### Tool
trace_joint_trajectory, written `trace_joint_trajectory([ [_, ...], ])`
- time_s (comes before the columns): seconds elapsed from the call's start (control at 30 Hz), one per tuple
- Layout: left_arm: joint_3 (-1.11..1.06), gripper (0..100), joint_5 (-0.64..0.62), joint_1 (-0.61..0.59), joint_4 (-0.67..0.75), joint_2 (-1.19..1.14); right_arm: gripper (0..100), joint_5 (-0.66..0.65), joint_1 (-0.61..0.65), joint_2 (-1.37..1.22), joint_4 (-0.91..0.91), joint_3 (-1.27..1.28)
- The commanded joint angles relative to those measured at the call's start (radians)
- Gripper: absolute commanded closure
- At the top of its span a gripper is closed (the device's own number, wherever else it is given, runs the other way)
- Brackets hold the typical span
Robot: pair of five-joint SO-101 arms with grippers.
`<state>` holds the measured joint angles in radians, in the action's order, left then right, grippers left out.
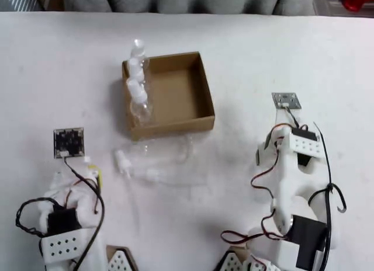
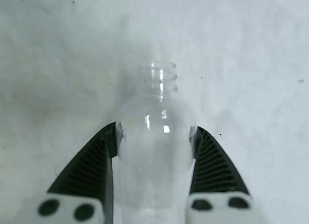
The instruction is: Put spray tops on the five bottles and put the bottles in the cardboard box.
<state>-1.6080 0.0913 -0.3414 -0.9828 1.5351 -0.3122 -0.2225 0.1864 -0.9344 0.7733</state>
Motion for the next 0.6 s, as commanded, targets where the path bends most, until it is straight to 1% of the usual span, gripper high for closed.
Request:
trace_joint_trajectory([
  [0.0,0.106,90,-0.008,-0.045,-0.084,0.019,98.2,-0.005,-0.007,0.002,0.019,-0.003],
  [0.1,0.253,90,-0.005,-0.119,-0.195,0.013,98.2,-0.011,-0.008,-0.005,0.019,-0.003],
  [0.27,0.368,90,-0.005,-0.067,-0.293,0.012,98.2,-0.009,-0.01,-0.071,0.013,-0.041],
  [0.4,0.411,90,-0.005,-0.05,-0.305,-0.051,98.2,-0.008,-0.01,-0.099,0.012,-0.054],
  [0.57,0.522,90,-0.012,-0.048,-0.282,-0.268,98.2,-0.008,-0.008,-0.099,0.012,-0.054],
])
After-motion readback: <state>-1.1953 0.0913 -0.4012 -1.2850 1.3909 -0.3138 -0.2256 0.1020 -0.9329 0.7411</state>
